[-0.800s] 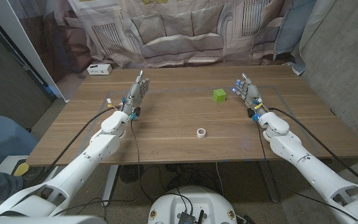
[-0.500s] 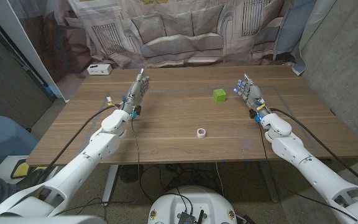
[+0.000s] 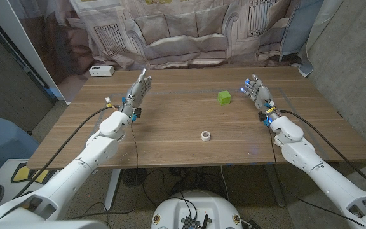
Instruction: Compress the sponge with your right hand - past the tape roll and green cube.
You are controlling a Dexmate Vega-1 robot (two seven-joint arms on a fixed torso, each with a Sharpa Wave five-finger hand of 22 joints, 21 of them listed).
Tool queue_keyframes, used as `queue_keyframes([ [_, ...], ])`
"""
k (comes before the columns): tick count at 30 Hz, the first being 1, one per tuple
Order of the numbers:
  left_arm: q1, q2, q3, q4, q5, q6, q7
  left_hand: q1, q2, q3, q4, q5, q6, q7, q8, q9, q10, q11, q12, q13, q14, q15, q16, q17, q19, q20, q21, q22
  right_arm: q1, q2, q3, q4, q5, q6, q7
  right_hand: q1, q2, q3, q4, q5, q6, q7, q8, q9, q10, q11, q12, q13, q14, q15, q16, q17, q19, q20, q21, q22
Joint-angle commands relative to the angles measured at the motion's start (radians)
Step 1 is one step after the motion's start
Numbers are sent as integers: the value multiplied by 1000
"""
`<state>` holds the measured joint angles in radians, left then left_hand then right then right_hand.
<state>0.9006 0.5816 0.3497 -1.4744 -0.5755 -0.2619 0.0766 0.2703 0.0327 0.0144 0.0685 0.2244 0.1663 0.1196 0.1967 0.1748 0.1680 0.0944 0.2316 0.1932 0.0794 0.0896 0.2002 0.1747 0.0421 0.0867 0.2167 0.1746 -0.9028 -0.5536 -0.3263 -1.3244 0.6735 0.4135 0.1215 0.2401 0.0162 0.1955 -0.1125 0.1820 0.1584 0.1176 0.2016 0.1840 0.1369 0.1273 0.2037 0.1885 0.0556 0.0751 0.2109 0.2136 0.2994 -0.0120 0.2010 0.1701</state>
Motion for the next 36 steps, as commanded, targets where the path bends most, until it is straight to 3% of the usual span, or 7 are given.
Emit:
queue_keyframes([
  [1, 9, -30, 2, -2, -14, -30, -4, 16, -2, 2, -8, -2, 7, -2, 3, 3, 21, 4, 12, 5, 20, 6, 10, 4, 19, 8, 7, 3, -36, -38, 20, -38, -2, 39, 27, 14, 3, 6, -5, 6, 27, 8, 13, 4, 14, 2, 6, 2, 14, 3, 6, 1, 14, 1, 9, 1],
  [6, 2, -27, 11, -17, 27, -33, 22, 20, -1, 3, -11, -3, 16, 1, 5, 4, 28, -1, 13, 5, 27, 2, 10, 4, 31, 3, 9, 3, -39, -43, 33, -16, 32, 59, 77, 16, 4, 6, -6, 6, 17, 2, 8, 5, 15, -1, 5, 2, 16, 4, 6, 0, 15, 1, 8, 1],
  [11, 16, -48, 3, -27, 51, -66, 69, 33, 2, 5, -21, -9, 68, 3, 16, 4, 62, -8, 19, 5, 56, -8, 9, 4, 71, -30, 14, 3, -39, -50, 46, 20, 73, 69, 142, 15, 6, 6, -6, 5, 34, 1, 13, 5, 15, 0, 4, 2, 15, 5, 5, 0, 14, 1, 5, 1],
  [18, 16, -65, -4, -10, 23, -95, 47, 47, -4, 0, -36, -17, 152, 2, 27, 5, 145, -18, 38, 5, 156, -19, 23, 4, 164, -14, 28, 3, -62, -53, 79, 42, 107, 126, 195, 16, 7, 5, -7, 5, 46, -2, 15, 5, 15, -1, 2, 3, 11, 6, 3, 0, 10, 5, 2, 1],
  [25, 18, -57, 11, -57, 69, -44, 99, 50, -5, -1, -38, -18, 164, 8, 25, 5, 161, -12, 40, 6, 174, -17, 22, 4, 177, -4, 27, 3, -80, -77, 98, 42, 113, 136, 212, 18, 10, 6, -8, 5, 42, -4, 11, 4, 20, -2, 4, 3, 15, 5, 4, -1, 12, 4, 2, 1],
  [30, -10, -10, 23, -91, 99, 29, 86, 54, -4, -3, -44, -19, 170, 10, 14, 6, 194, 2, 41, 6, 231, -6, 27, 6, 256, 16, 44, 4, -112, -94, 112, 1, 95, 142, 176, 19, 12, 7, -8, 4, 42, -4, 9, 4, 22, -1, 3, 3, 16, 5, 4, -1, 14, 4, 2, 1],
  [36, 0, 31, 22, -159, 139, 86, 116, 57, -3, -3, -45, -19, 178, 17, 14, 6, 204, 4, 42, 6, 239, -6, 25, 6, 268, 18, 44, 5, -165, -112, 128, -68, 66, 157, 123, 22, 13, 7, -10, 4, 54, -4, 12, 4, 26, 0, 3, 3, 22, 2, 5, -1, 21, 1, 3, 1],
])
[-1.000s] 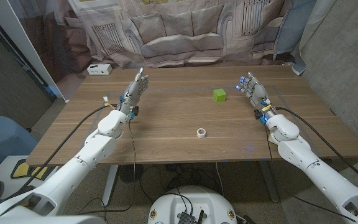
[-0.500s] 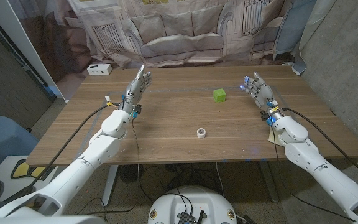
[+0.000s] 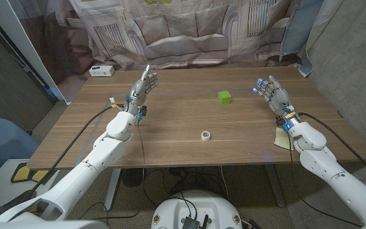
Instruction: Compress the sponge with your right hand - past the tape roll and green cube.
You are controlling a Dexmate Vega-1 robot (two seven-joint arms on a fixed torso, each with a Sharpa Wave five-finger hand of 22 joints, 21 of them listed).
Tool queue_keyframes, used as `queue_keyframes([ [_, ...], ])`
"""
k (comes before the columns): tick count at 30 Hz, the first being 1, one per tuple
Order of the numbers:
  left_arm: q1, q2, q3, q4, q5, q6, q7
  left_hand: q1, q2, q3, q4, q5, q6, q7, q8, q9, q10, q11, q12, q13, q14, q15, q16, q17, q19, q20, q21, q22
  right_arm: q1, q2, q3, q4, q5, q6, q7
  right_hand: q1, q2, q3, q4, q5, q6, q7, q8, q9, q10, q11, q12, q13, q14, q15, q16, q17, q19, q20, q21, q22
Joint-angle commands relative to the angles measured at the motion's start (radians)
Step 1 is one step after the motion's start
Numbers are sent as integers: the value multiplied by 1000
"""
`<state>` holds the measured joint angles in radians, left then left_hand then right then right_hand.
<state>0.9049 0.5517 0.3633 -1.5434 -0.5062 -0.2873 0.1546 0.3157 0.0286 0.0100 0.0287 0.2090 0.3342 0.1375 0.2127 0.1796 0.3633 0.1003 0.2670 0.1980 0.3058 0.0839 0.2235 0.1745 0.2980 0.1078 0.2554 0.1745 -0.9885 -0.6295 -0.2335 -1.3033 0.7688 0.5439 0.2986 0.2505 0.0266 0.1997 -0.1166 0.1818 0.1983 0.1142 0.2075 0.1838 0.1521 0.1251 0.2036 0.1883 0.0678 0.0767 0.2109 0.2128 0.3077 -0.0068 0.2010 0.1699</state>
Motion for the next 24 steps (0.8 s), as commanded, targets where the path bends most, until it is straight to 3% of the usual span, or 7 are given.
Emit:
queue_keyframes([
  [1, 0, 65, 6, -97, 72, 114, 43, 12, 1, 1, -6, -3, 11, -1, -2, 1, 10, 0, 7, 2, 12, 0, 2, 6, 12, -3, 5, 5, -87, -35, 38, -95, -34, 34, -62, 11, 3, 3, -6, 4, 24, 1, 10, 5, 12, 2, 4, 3, 12, 0, 6, -1, 14, -4, 3, 2],
  [4, 10, 64, -2, -89, 64, 81, 29, 13, 2, 1, -6, -3, 13, 0, -2, 1, 10, -1, 6, 2, 13, -1, 0, 6, 12, -2, 4, 5, -109, -35, 46, -117, -48, 48, -88, 14, 6, 4, -7, 4, 47, -4, 16, 6, 22, -1, 6, 3, 19, 0, 8, -1, 21, -2, 4, 2],
  [9, 8, 2, -18, 21, -72, -95, -140, 12, 0, -1, -7, -3, 26, -5, 0, 2, 24, -6, 9, 2, 23, -5, 0, 6, 17, -6, 2, 5, -152, -46, 62, -165, -67, 54, -131, 19, 8, 5, -10, 3, 28, -9, 6, 6, 28, -1, 7, 3, 27, 0, 9, -2, 28, -3, 4, 2],
  [12, 32, 22, -28, -15, -34, -86, -93, 11, -2, -2, -7, -3, 29, -8, 0, 2, 28, -6, 9, 2, 26, -6, 0, 6, 17, -7, 0, 5, -180, -56, 71, -196, -64, 48, -143, 22, 13, 7, -10, 4, 29, -13, 5, 6, 39, -2, 10, 3, 38, -2, 13, -2, 37, -3, 6, 2],
  [15, 55, 42, -39, -56, 1, -62, -42, 10, -4, -5, -8, -4, 28, -11, -4, 2, 22, -10, 3, 2, 20, -4, -7, 6, 3, 9, -9, 5, -210, -68, 84, -227, -81, 47, -168, 24, 17, 8, -11, 4, 35, -11, 6, 6, 43, -2, 11, 4, 39, -2, 13, -2, 39, -3, 6, 2],
  [24, 79, 55, -51, -81, 9, -52, -23, 10, -3, -8, -9, -4, 49, -7, -2, 2, 45, -14, 5, 1, 47, -16, -5, 6, 31, -7, -6, 5, -306, -86, 129, -307, -117, 55, -236, 22, 15, 6, -10, 2, 42, 3, 6, 6, 49, 2, 11, 4, 46, 2, 14, -2, 47, -1, 7, 2],
])
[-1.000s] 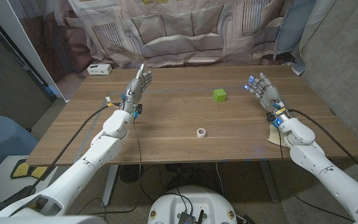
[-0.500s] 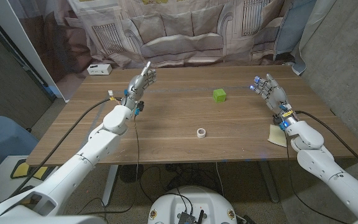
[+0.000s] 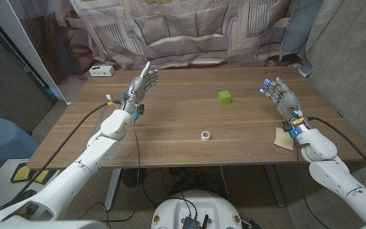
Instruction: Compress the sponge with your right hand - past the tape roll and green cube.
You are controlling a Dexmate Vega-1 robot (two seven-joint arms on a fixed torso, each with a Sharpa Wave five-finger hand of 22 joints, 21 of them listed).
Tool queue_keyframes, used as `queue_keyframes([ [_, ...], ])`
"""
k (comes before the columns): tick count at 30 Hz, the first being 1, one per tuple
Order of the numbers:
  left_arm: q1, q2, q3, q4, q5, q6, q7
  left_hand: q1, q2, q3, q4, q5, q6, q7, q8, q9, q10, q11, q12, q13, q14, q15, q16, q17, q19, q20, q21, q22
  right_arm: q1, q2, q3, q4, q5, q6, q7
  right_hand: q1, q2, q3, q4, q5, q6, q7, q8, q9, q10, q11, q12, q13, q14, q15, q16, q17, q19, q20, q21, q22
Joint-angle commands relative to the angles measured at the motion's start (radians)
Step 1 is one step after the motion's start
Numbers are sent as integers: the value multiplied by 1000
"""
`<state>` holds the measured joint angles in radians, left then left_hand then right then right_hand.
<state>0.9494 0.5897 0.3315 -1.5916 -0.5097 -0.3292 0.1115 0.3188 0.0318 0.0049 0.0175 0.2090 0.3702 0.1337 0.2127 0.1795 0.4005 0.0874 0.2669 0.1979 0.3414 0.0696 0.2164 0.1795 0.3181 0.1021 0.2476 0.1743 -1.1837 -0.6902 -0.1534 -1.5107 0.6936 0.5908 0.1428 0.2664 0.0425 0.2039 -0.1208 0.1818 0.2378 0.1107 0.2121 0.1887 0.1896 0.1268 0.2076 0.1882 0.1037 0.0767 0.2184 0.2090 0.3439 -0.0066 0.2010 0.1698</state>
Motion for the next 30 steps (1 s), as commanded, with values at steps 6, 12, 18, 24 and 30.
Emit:
queue_keyframes([
  [6, 39, 26, -22, -40, 9, -1, 13, 8, -2, -2, 2, -4, 8, -5, -7, 2, -1, -1, -3, 2, 2, 4, -7, 1, -4, 10, -9, 5, -175, -30, 80, -142, -57, 15, -109, 6, -1, 2, -7, 2, 5, 7, 2, 1, 15, 0, 7, 4, 13, 2, 7, 2, 13, -1, 7, 2],
  [12, 40, 28, -23, -38, 4, 1, 7, 10, 2, -1, 2, -4, 11, -5, -8, 2, 3, 0, -4, 2, 6, 3, -8, 1, -4, 7, -11, 5, -219, -22, 104, -164, -78, 30, -130, 8, 1, 2, -7, 2, 5, 6, 0, 1, 16, 3, 6, 4, 14, 1, 7, 2, 15, -1, 7, 2],
  [18, 24, 25, -19, -21, 4, -7, -10, 11, 4, 0, 1, -4, 12, -5, -9, 2, 6, -3, -4, 2, 8, 2, -9, 1, -2, 7, -13, 5, -256, -7, 129, -180, -103, 45, -156, 10, 1, 2, -8, 2, 7, 4, 0, 1, 19, 3, 6, 4, 17, 0, 7, 2, 20, 1, 7, 2],
  [24, -4, 20, -10, -1, 14, -7, -19, 12, 5, 0, 1, -4, 14, -4, -9, 2, 9, -3, -5, 2, 10, 1, -9, 1, -1, 7, -15, 6, -295, 3, 159, -203, -128, 43, -186, 15, 3, 3, -11, 2, 24, 4, 4, 1, 43, 2, 13, 5, 35, -3, 12, 1, 32, -1, 9, 2],
  [30, -23, 3, -1, 24, 20, -24, -22, 13, 7, 0, 0, -4, 16, -8, -9, 2, 10, 0, -7, 2, 11, 0, -11, 1, -1, 7, -16, 6, -337, 11, 194, -228, -143, 36, -207, 16, 4, 3, -11, 1, 29, 3, 4, 1, 48, 4, 13, 5, 37, -6, 12, 1, 35, -1, 9, 2],
])
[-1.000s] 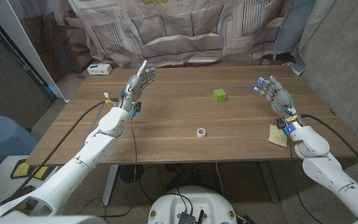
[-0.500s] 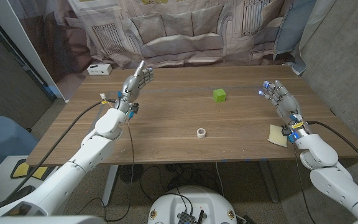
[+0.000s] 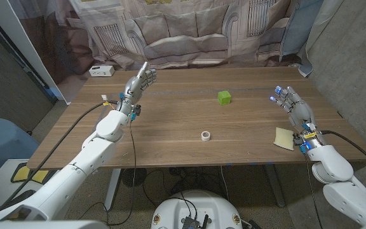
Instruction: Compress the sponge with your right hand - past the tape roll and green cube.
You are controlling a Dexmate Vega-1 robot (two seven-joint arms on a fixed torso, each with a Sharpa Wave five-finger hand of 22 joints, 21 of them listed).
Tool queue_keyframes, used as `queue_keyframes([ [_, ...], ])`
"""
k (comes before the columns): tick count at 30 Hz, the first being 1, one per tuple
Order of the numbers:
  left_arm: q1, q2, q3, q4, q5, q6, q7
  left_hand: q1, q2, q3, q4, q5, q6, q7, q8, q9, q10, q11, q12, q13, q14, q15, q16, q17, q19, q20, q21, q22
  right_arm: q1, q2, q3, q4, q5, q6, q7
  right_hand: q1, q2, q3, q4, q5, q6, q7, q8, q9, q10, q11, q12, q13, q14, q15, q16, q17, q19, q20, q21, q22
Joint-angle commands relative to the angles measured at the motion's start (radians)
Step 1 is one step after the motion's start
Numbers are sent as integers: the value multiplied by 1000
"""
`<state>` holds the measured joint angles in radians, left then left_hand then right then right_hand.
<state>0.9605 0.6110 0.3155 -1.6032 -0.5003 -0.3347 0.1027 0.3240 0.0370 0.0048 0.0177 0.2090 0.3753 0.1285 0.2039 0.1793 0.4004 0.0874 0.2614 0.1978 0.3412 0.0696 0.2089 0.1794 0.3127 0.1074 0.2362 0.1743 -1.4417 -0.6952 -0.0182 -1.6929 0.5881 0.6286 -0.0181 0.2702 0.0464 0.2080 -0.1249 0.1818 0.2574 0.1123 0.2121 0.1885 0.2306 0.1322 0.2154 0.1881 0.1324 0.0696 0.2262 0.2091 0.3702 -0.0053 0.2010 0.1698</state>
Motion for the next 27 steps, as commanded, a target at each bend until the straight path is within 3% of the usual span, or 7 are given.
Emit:
queue_keyframes([
  [1, -37, -20, 16, 39, 11, -18, -13, 7, 2, 0, 0, -4, 11, -3, -1, 3, 10, 0, -1, 2, 11, 0, -3, 1, 5, 2, -5, 6, -86, 18, 64, -49, -39, 0, -47, 12, 0, -1, -7, 1, 9, 2, 4, 2, 6, -1, 5, 5, 9, 1, 4, 1, 9, -3, 9, 2],
  [27, -114, -45, 51, 110, 14, -23, -58, 11, 6, 1, -2, -4, 16, 1, -3, 3, 15, -4, -6, 3, 18, 0, -6, 2, 11, 1, -9, 6, -217, 91, 158, -135, -113, -14, -79, 17, 2, -1, -9, 1, 10, 4, 0, 2, 8, 2, 1, 6, 12, 3, 2, 1, 14, -1, 6, 2],
])
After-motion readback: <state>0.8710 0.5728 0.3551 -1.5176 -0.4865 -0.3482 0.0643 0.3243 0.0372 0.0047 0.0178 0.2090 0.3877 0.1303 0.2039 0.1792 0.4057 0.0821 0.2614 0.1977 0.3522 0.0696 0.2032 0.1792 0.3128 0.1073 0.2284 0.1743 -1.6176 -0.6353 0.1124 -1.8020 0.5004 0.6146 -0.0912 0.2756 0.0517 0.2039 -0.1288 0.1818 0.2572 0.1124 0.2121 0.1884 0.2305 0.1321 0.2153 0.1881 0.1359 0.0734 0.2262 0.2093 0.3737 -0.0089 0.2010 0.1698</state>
